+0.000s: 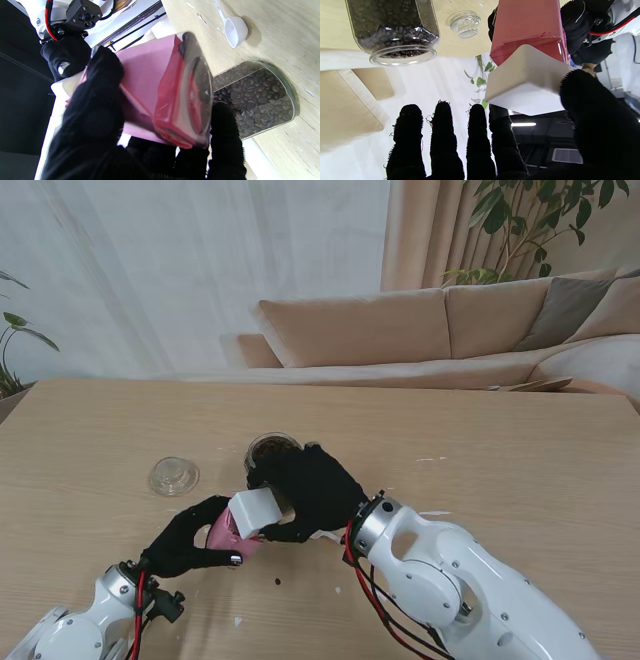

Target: Portion coffee beans from the glass jar into the coffee jar

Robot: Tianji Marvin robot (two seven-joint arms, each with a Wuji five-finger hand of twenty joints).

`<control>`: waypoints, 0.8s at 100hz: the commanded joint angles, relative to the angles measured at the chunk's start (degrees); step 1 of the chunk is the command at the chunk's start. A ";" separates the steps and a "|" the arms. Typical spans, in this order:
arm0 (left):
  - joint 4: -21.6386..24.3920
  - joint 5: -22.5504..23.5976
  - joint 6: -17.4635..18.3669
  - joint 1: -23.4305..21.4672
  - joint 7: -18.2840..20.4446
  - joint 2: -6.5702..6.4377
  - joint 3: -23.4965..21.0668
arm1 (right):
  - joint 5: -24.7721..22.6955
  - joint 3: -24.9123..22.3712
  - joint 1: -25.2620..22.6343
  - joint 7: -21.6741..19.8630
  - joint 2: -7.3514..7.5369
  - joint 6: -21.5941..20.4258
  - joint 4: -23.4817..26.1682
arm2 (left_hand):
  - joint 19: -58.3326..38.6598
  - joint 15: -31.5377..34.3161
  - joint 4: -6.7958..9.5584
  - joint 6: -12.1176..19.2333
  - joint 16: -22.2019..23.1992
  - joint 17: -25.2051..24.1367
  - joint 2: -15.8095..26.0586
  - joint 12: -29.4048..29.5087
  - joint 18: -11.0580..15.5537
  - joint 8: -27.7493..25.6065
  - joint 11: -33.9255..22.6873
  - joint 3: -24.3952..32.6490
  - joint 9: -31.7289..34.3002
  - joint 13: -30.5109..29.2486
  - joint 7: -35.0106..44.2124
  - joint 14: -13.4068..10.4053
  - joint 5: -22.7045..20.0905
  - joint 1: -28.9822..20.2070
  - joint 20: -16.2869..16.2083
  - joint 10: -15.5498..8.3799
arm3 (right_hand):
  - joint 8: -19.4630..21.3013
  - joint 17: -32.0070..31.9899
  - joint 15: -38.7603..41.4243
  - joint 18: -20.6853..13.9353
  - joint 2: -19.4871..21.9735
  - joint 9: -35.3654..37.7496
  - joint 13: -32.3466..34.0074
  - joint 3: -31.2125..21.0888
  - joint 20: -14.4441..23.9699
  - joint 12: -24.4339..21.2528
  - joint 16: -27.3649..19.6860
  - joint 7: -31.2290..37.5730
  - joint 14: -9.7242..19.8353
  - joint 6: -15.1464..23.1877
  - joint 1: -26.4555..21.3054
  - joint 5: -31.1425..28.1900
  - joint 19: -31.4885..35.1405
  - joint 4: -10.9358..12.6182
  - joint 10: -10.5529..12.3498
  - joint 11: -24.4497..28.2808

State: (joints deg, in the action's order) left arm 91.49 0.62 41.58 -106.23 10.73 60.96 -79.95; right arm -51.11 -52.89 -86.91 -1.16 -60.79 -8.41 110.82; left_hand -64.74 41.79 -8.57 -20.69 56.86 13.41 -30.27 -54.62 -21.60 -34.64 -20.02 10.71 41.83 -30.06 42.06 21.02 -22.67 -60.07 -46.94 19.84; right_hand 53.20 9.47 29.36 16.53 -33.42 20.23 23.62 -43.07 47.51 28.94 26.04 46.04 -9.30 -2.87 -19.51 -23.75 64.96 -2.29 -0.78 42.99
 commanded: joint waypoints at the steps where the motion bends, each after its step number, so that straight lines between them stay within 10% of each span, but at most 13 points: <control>1: 0.43 0.15 0.42 -0.34 0.70 0.28 0.04 | -0.24 0.47 0.07 -1.08 -0.59 0.77 -0.28 | 0.20 0.25 2.53 10.50 0.90 0.37 11.38 -4.84 0.40 -4.73 -9.28 18.07 7.00 -1.34 11.76 -1.42 -5.11 -13.90 -0.42 -8.26 | 3.27 -0.30 1.85 -1.31 3.22 -1.51 -0.58 0.64 1.47 2.06 1.45 6.46 1.16 -1.98 2.50 0.82 1.71 -1.49 -1.40 2.37; 27: 0.34 -0.04 0.22 -0.25 0.84 0.29 0.09 | 3.62 1.74 0.43 -1.07 -1.18 5.18 -0.70 | 0.24 0.28 2.55 10.48 0.93 0.37 11.36 -4.86 0.44 -4.74 -9.29 18.11 7.03 -1.35 11.78 -1.38 -5.20 -13.90 -0.39 -8.24 | 0.53 -0.68 3.19 -0.08 11.48 -3.60 -1.96 7.16 1.65 2.54 1.93 19.36 -1.01 -8.17 12.27 5.77 2.79 -1.59 -5.16 3.28; 55: 0.17 0.42 0.22 -0.17 0.28 0.44 -0.01 | 5.50 -3.35 -4.40 -1.90 -0.80 0.36 2.32 | 0.24 0.29 2.55 10.50 0.91 0.37 11.34 -4.84 0.44 -4.72 -9.29 18.09 7.08 -1.43 11.76 -1.40 -5.17 -13.90 -0.39 -8.26 | -21.85 -5.11 -7.89 1.83 13.95 -4.51 -4.29 9.87 -2.31 -10.03 -3.45 -21.97 -1.12 -1.98 7.27 8.69 -6.21 -0.77 -5.17 -12.67; 63: 0.17 0.38 -0.01 -0.14 0.27 0.47 -0.01 | 4.34 -5.43 -5.81 -2.64 -0.36 -3.14 3.24 | 0.24 0.26 2.55 10.47 0.91 0.37 11.36 -4.88 0.44 -4.73 -9.28 18.12 7.00 -1.31 11.76 -1.39 -5.16 -13.90 -0.39 -8.24 | -21.55 -5.92 -9.83 1.38 12.07 -5.93 -4.93 9.92 -2.65 -10.98 -4.14 -25.45 0.06 5.90 -3.00 12.71 -7.78 1.31 -1.91 -14.41; 69: 0.20 0.46 -0.10 -0.17 0.18 0.50 -0.04 | 2.12 -6.87 -6.65 -3.41 0.05 -5.76 3.90 | 0.24 0.27 2.52 10.52 0.91 0.37 11.39 -4.86 0.44 -4.73 -9.26 18.07 7.00 -1.35 11.76 -1.44 -5.13 -13.90 -0.39 -8.21 | -19.50 -5.65 -10.46 0.80 10.66 -7.81 -4.88 7.96 -2.57 -11.21 -4.25 -27.22 0.89 11.98 -8.67 15.93 -8.46 7.19 0.24 -14.64; 80: 0.14 0.58 -0.05 -0.12 0.11 0.50 -0.02 | -1.51 -8.03 -7.49 -3.52 0.45 -7.92 4.56 | 0.25 0.23 2.54 10.48 0.90 0.36 11.39 -4.86 0.45 -4.73 -9.25 18.10 6.95 -1.29 11.76 -1.45 -5.13 -13.90 -0.39 -8.24 | -17.39 -5.03 -10.74 0.49 5.52 -9.45 -4.88 -1.90 -2.97 -12.00 -4.60 -28.89 1.15 14.75 -12.85 17.55 -9.23 13.55 2.02 -14.77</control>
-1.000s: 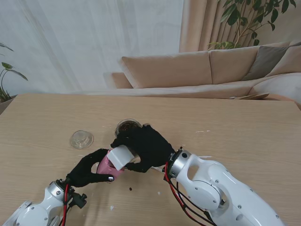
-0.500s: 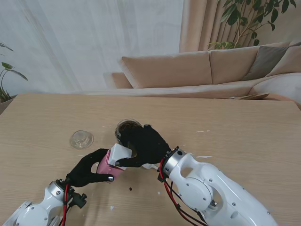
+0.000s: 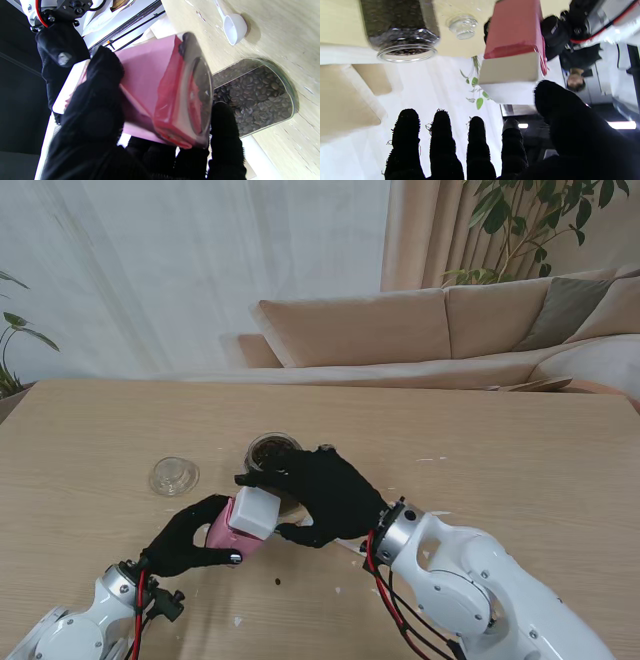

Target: Portion coffee beans from the glass jar into the coffee jar

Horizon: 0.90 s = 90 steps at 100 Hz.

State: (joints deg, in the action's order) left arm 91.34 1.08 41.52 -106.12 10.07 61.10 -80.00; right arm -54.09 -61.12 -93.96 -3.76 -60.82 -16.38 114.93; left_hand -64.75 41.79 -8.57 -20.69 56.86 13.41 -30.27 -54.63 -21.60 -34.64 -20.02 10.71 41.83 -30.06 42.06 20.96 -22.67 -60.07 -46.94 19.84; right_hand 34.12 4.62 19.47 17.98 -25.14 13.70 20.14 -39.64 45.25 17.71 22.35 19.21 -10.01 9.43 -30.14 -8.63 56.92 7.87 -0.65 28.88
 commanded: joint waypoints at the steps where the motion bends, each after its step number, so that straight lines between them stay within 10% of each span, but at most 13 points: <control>1: 0.28 0.08 -0.01 -0.23 0.79 0.36 0.03 | 1.26 0.17 -0.44 -0.82 0.49 -0.10 0.40 | 0.26 0.25 2.55 10.47 0.91 0.34 11.37 -4.86 0.46 -4.73 -9.26 18.11 6.96 -1.31 11.75 -1.35 -5.12 -13.90 -0.39 -8.20 | 2.16 -0.19 -0.82 -0.97 -3.48 -3.00 -1.38 -7.14 -0.73 -0.89 -0.93 -2.18 1.93 2.65 -2.33 2.39 -1.20 3.44 2.03 -0.51; 10: 0.41 0.12 0.01 -0.32 0.84 0.33 0.02 | -0.42 0.30 0.04 0.31 0.52 -1.34 -0.34 | 0.27 0.28 2.54 10.52 0.93 0.34 11.36 -4.88 0.48 -4.74 -9.31 18.11 7.07 -1.38 11.77 -1.38 -5.14 -13.90 -0.38 -8.29 | 4.83 -0.04 -0.50 -1.76 -9.81 -2.95 -1.63 -18.98 -1.05 -2.31 -1.16 -3.31 2.43 4.74 -6.10 1.87 -1.40 0.04 2.98 -0.94; 30: 0.60 -0.10 0.10 -0.42 1.31 0.18 0.15 | -1.28 2.23 3.08 1.21 0.56 -2.92 -3.12 | 0.28 0.28 2.52 10.55 0.94 0.34 11.35 -4.86 0.48 -4.78 -9.31 18.08 7.08 -1.43 11.80 -1.44 -5.18 -13.90 -0.37 -8.27 | 6.19 0.08 0.54 -2.25 -13.14 -2.81 -1.50 -18.94 -1.31 -1.96 -1.09 -3.33 2.83 6.38 -5.69 -0.25 -0.99 -9.04 3.62 1.02; 55: 0.62 0.10 0.09 -0.42 1.25 0.19 0.24 | -0.69 4.71 5.71 2.32 0.29 -2.38 -5.33 | 0.29 0.23 2.55 10.54 0.92 0.36 11.37 -4.82 0.40 -4.76 -9.26 18.07 7.03 -1.40 11.78 -1.42 -5.17 -13.90 -0.37 -8.34 | 11.28 1.12 3.17 -2.38 -9.89 -0.01 -0.13 -11.70 -0.41 2.19 0.51 7.11 2.97 3.64 1.45 -7.04 1.37 -10.12 3.07 5.64; 90: 0.82 -0.13 0.11 -0.62 1.29 0.19 0.05 | 2.51 9.24 8.41 5.04 -0.99 5.64 -7.07 | 0.23 0.29 2.53 10.59 0.93 0.52 11.38 -4.84 0.43 -4.77 -9.31 18.02 7.10 -1.48 11.84 -1.44 -5.22 -13.88 -0.39 -8.31 | 19.45 3.56 9.96 -1.67 -7.46 7.81 3.15 -6.25 2.49 10.96 4.08 31.72 1.66 -11.28 11.36 -18.48 7.04 -11.32 -1.30 13.79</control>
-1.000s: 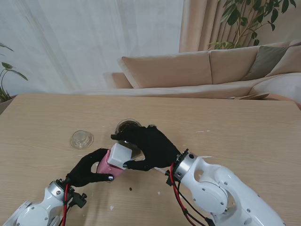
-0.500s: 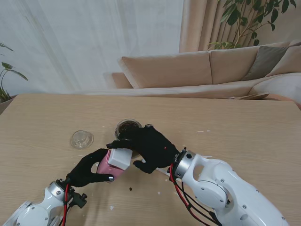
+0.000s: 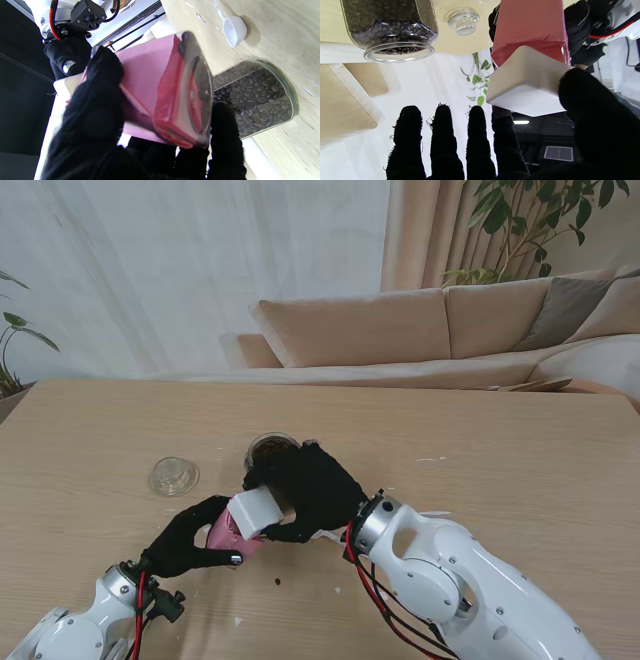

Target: Portion coffee beans from the glass jar into the coffee jar

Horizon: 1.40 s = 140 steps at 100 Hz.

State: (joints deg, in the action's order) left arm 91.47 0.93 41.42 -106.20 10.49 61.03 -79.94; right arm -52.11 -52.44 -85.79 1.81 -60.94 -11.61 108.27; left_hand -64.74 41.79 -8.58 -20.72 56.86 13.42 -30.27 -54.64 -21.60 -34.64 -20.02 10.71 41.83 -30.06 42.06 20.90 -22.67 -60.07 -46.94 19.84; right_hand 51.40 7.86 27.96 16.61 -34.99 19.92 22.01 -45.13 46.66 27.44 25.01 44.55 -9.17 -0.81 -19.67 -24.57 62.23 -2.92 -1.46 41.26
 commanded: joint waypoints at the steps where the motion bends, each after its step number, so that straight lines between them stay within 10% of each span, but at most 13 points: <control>1: 0.68 0.05 0.25 -0.54 0.85 0.26 -0.02 | 0.57 0.70 0.32 -0.41 -0.91 1.14 -0.47 | 0.23 0.29 2.55 10.64 0.92 0.53 11.37 -4.83 0.46 -4.77 -9.33 18.04 7.16 -1.50 11.84 -1.36 -5.22 -13.89 -0.39 -8.32 | 2.20 0.43 1.67 -0.29 2.70 1.89 1.46 -0.51 1.12 1.41 1.52 7.14 0.77 -1.19 1.38 -2.82 1.86 -0.59 -0.48 1.61; 28: 0.66 -0.25 0.10 -0.49 0.96 0.27 -0.09 | 2.17 2.94 1.35 1.11 -1.76 7.37 -0.93 | 0.37 0.24 2.57 10.55 0.91 0.37 11.38 -4.83 0.49 -4.71 -9.28 18.01 7.00 -1.33 11.75 -1.35 -5.13 -13.89 -0.34 -8.26 | 4.20 2.53 4.51 0.88 9.68 8.54 4.37 7.10 1.67 3.27 2.69 26.05 -0.26 -4.18 11.07 -9.67 5.04 -1.34 -1.92 3.86; 49: 0.56 -0.31 -0.11 -0.37 0.88 0.33 -0.08 | 3.99 -0.47 -1.75 -2.27 -1.11 5.18 2.14 | 0.39 0.25 2.58 10.51 0.92 0.35 11.35 -4.84 0.52 -4.72 -9.30 18.03 7.04 -1.31 11.78 -1.31 -5.19 -13.90 -0.35 -8.25 | -18.38 -2.58 -3.30 1.69 13.29 -0.65 -1.12 10.32 -0.80 -5.04 -0.60 -14.80 -0.35 -2.43 9.97 4.01 -1.37 -0.75 -2.57 -8.35; 61: 0.56 -0.17 -0.18 -0.39 0.70 0.39 -0.10 | 3.41 -4.07 -5.00 -2.89 -0.62 1.19 4.22 | 0.38 0.26 2.57 10.55 0.91 0.38 11.35 -4.82 0.48 -4.72 -9.31 18.03 7.08 -1.40 11.78 -1.34 -5.19 -13.90 -0.36 -8.27 | -20.85 -4.11 -6.72 1.43 13.57 -2.87 -2.73 11.80 -1.25 -7.62 -2.05 -23.11 0.39 3.88 1.86 8.38 -3.95 0.76 -1.56 -11.76; 68: 0.58 -0.21 -0.27 -0.39 0.72 0.39 -0.10 | 2.00 -6.22 -6.83 -4.02 -0.18 -0.98 5.68 | 0.40 0.22 2.58 10.54 0.92 0.34 11.35 -4.85 0.51 -4.72 -9.29 18.06 6.99 -1.28 11.77 -1.29 -5.15 -13.89 -0.36 -8.19 | -20.96 -4.99 -8.18 1.03 12.26 -5.26 -4.07 10.64 -1.75 -8.36 -2.70 -25.80 1.01 9.41 -6.53 12.61 -5.58 3.00 -0.28 -13.03; 78: 0.76 -0.07 -0.14 -0.56 0.64 0.38 -0.18 | -1.18 -7.93 -8.38 -4.34 0.25 -3.16 6.73 | 0.36 0.27 2.56 10.60 0.93 0.45 11.35 -4.84 0.49 -4.73 -9.30 18.03 7.05 -1.41 11.79 -1.34 -5.19 -13.90 -0.38 -8.31 | -18.17 -4.78 -8.64 0.32 4.82 -8.58 -4.44 -2.01 -1.59 -8.79 -2.97 -28.02 1.45 15.00 -15.49 16.13 -6.44 13.73 1.46 -11.86; 85: 0.85 -0.10 -0.12 -0.63 0.75 0.33 -0.12 | -4.49 -8.36 -8.46 -3.63 0.48 -4.40 6.66 | 0.41 0.22 2.56 10.57 0.91 0.38 11.40 -4.82 0.47 -4.71 -9.26 18.04 6.99 -1.32 11.75 -1.30 -5.14 -13.90 -0.37 -8.24 | -15.50 -3.89 -7.95 -0.42 -0.89 -9.43 -4.23 -14.66 -1.70 -9.69 -3.14 -28.73 1.71 16.42 -17.49 16.47 -6.33 8.11 2.12 -10.61; 96: 1.01 -0.16 -0.25 -0.73 0.97 0.28 -0.07 | -5.57 -7.81 -7.23 -2.81 0.61 -6.37 5.21 | 0.38 0.27 2.54 10.58 0.94 0.42 11.39 -4.85 0.53 -4.75 -9.30 18.00 7.01 -1.36 11.80 -1.36 -5.16 -13.90 -0.38 -8.29 | -13.82 -3.60 -7.11 -1.07 -4.83 -9.35 -4.50 -16.35 -1.79 -10.55 -3.14 -28.38 2.05 17.28 -19.05 16.05 -5.75 2.16 2.42 -10.88; 140: 0.76 0.02 -0.04 -0.46 0.93 0.26 0.13 | -5.46 -3.28 -1.97 0.23 0.23 -7.23 0.34 | 0.34 0.28 2.56 10.63 0.92 0.40 11.39 -4.82 0.52 -4.75 -9.30 17.97 7.13 -1.42 11.81 -1.38 -5.19 -13.90 -0.42 -8.28 | -7.64 -1.81 -3.57 -1.28 -3.14 -4.02 -1.87 -6.59 -0.23 -6.62 -1.47 -14.16 1.82 18.79 -7.60 3.47 -1.75 -1.10 3.37 -6.07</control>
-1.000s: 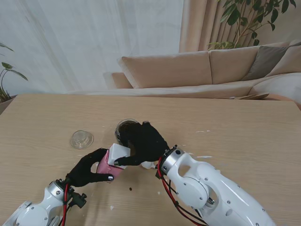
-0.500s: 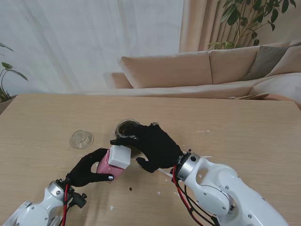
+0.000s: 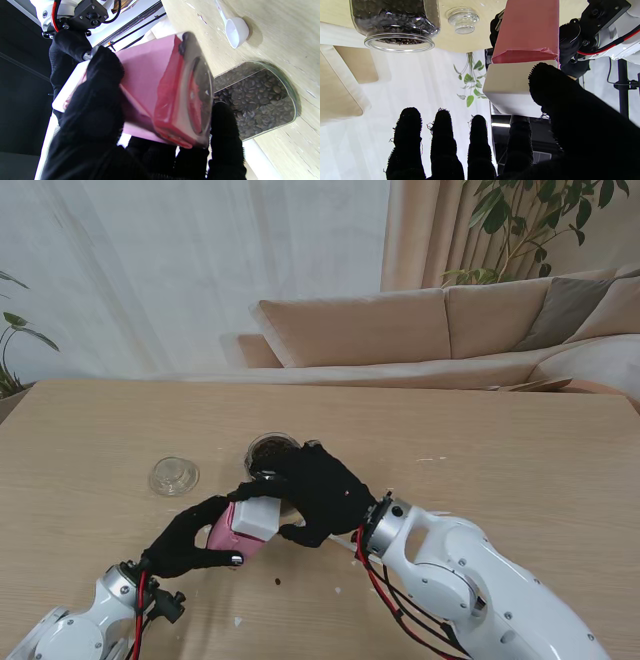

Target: Portion coffee beans from the glass jar into the coffee jar

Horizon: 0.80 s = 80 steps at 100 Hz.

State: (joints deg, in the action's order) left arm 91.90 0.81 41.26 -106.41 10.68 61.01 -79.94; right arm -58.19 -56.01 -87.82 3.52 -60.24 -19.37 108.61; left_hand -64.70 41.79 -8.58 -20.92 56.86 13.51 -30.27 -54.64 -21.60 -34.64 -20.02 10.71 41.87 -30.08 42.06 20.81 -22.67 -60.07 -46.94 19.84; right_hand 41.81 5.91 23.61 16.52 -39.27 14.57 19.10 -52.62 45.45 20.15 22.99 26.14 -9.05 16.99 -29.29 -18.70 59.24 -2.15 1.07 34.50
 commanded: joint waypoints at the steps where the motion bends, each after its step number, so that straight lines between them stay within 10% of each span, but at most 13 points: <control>1: 0.32 0.15 0.13 -0.24 0.73 0.28 0.14 | 0.68 0.35 0.14 -1.47 -0.49 0.60 -0.04 | 0.30 0.27 2.57 10.81 0.91 0.31 11.41 -4.81 0.52 -4.74 -9.28 17.98 7.07 -1.37 11.79 -1.29 -5.16 -13.90 -0.41 -8.29 | 2.15 0.20 0.84 -1.15 1.14 1.59 1.14 1.00 1.01 0.79 0.60 4.85 1.65 0.89 2.20 -2.90 1.31 -1.89 0.81 0.74; 33: 0.28 0.15 0.11 -0.22 0.64 0.32 0.09 | 6.58 4.35 3.26 0.04 -1.81 5.50 -2.59 | 0.34 0.28 2.56 10.80 0.93 0.22 11.41 -4.89 0.43 -4.74 -9.33 17.99 7.01 -1.28 11.77 -1.20 -5.17 -13.90 -0.41 -8.28 | 3.07 2.30 4.88 0.69 6.08 15.56 5.87 6.63 2.91 6.24 2.74 23.62 0.41 -7.59 9.05 -24.50 5.18 -4.96 -2.15 4.66; 53: 0.10 0.10 0.14 -0.10 0.60 0.34 0.05 | 7.85 5.96 4.40 1.46 -2.51 9.28 -3.35 | 0.31 0.30 2.56 10.79 0.94 0.28 11.40 -4.89 0.48 -4.75 -9.33 17.95 7.03 -1.29 11.77 -1.29 -5.17 -13.90 -0.42 -8.30 | 8.33 4.58 7.54 1.59 10.32 25.21 10.32 11.45 3.45 9.66 4.14 40.05 -0.25 -8.51 13.28 -41.09 7.65 -2.02 -1.17 8.26; 67: -0.04 0.07 0.02 0.06 0.64 0.35 0.16 | 7.29 6.09 4.18 1.41 -2.50 10.87 -2.92 | 0.34 0.27 2.59 10.73 0.92 0.22 11.40 -4.87 0.52 -4.75 -9.30 17.96 6.97 -1.22 11.77 -1.12 -5.16 -13.90 -0.42 -8.26 | 7.49 4.69 7.65 1.49 11.99 22.92 9.92 14.07 3.30 9.95 4.33 37.66 -0.33 -11.29 16.10 -34.55 8.07 -2.02 -1.69 7.60; 80: -0.19 0.30 0.01 0.18 0.44 0.40 0.21 | 7.51 4.66 2.29 0.62 -2.30 10.92 -1.00 | 0.31 0.27 2.58 10.86 0.89 0.29 11.44 -4.85 0.47 -4.75 -9.29 17.90 6.99 -1.28 11.77 -1.29 -5.16 -13.90 -0.43 -8.37 | -2.43 2.83 5.39 1.65 14.76 15.02 6.91 16.91 2.50 7.59 3.81 15.03 -0.62 -13.11 16.29 -19.55 6.22 -1.48 -2.50 2.49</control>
State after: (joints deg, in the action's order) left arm 91.27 0.93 41.21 -106.11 10.48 61.04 -79.86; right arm -50.64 -50.61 -83.83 5.50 -62.56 -8.46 106.07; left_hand -64.70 41.71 -8.68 -20.75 56.86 13.53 -30.27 -54.78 -21.60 -34.63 -20.02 10.71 42.14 -30.09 42.06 20.78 -22.70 -60.07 -46.94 19.88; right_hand 46.32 10.18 30.46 17.42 -26.83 32.94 28.30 -36.47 48.10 29.01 26.35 53.90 -9.09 3.41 -13.03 -44.02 66.08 -5.07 -1.00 39.31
